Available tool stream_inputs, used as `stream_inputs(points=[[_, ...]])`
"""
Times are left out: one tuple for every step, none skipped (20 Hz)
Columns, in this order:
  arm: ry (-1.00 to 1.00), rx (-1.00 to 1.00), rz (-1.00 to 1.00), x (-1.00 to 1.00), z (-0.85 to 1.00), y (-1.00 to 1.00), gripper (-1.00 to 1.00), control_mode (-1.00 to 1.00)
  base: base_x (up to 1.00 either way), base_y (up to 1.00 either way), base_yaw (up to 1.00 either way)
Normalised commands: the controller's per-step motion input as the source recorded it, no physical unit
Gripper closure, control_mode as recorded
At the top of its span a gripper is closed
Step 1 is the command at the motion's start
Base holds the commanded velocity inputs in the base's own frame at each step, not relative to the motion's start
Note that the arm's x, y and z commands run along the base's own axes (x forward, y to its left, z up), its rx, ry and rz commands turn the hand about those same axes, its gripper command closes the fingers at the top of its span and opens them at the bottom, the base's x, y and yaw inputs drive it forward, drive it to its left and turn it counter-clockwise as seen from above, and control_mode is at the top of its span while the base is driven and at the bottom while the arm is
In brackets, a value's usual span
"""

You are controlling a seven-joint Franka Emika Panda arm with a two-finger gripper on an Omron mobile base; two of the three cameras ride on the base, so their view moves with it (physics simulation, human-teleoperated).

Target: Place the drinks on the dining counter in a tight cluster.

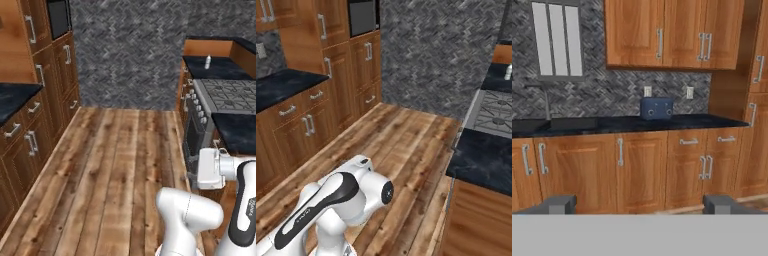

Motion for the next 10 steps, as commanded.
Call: stream_inputs(points=[[0.0, 0.0, 0.0, 0.0, 0.0, 0.0, -1.0, 1.0, 0.78, 0.35, -0.21], [0.0, 0.0, 0.0, 0.0, 0.0, 0.0, -1.0, 1.0, 0.78, 0.35, -0.2], [0.0, 0.0, 0.0, 0.0, 0.0, 0.0, -1.0, 1.0, 0.78, 0.35, -0.2], [0.0, 0.0, 0.0, 0.0, 0.0, 0.0, -1.0, 1.0, 0.78, 0.35, -0.2], [0.0, 0.0, 0.0, 0.0, 0.0, 0.0, -1.0, 1.0, 0.78, 0.35, -0.21], [0.0, 0.0, 0.0, 0.0, 0.0, 0.0, -1.0, 1.0, 0.77, 0.35, -0.23], [0.0, 0.0, 0.0, 0.0, 0.0, 0.0, -1.0, 1.0, 0.76, 0.35, -0.26], [0.0, 0.0, 0.0, 0.0, 0.0, 0.0, -1.0, 1.0, 0.74, 0.36, -0.29], [0.0, 0.0, 0.0, 0.0, 0.0, 0.0, -1.0, 1.0, 0.73, 0.36, -0.31], [0.0, 0.0, 0.0, 0.0, 0.0, 0.0, -1.0, 1.0, 0.73, 0.36, -0.33]])
